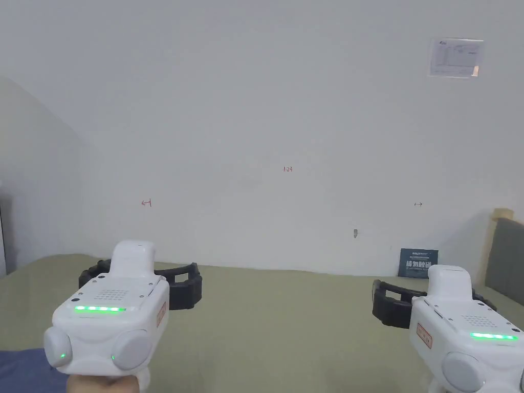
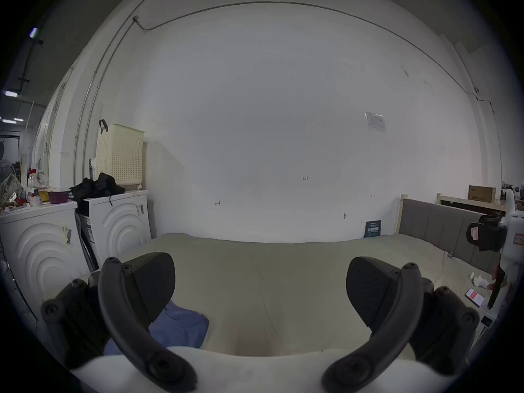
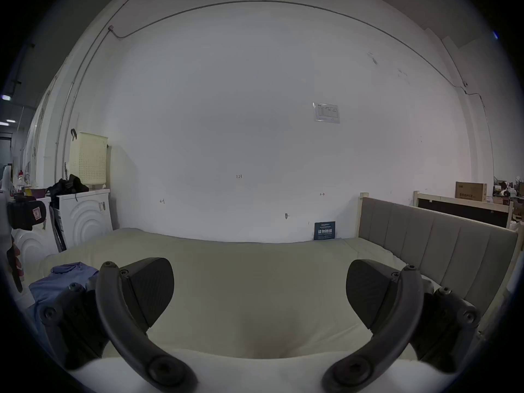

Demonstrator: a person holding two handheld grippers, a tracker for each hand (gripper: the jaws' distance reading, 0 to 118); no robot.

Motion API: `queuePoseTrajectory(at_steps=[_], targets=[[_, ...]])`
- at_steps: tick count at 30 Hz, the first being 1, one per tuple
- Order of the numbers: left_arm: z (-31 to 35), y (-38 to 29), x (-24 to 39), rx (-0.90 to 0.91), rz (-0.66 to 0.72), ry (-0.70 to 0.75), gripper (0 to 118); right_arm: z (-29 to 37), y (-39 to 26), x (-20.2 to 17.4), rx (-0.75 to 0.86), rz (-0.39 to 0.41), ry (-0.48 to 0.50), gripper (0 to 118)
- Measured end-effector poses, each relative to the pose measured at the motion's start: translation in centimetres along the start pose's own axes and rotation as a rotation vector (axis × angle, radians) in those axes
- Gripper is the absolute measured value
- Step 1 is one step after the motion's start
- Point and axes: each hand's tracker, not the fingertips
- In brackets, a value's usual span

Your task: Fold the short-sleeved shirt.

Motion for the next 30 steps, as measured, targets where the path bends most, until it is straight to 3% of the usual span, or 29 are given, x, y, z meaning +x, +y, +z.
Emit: queuePoseTrajectory(at_steps=[15,21,30], targets=[[-0.1,0.1,-1.1,0.011,0.005,0.012,118,1.2,0.9,0.0,0.015,0.002,-0.003,118],[0.0,0.3,-1.3,0.017,-0.012,0.024,118,1.3,0.6,-0.6,-0.002,0.07,0.01,118],[0.2,0.2,-1.3,0.02,-0.025,0.022,118,0.9,0.5,-0.1,0.005,0.03,0.002,118]])
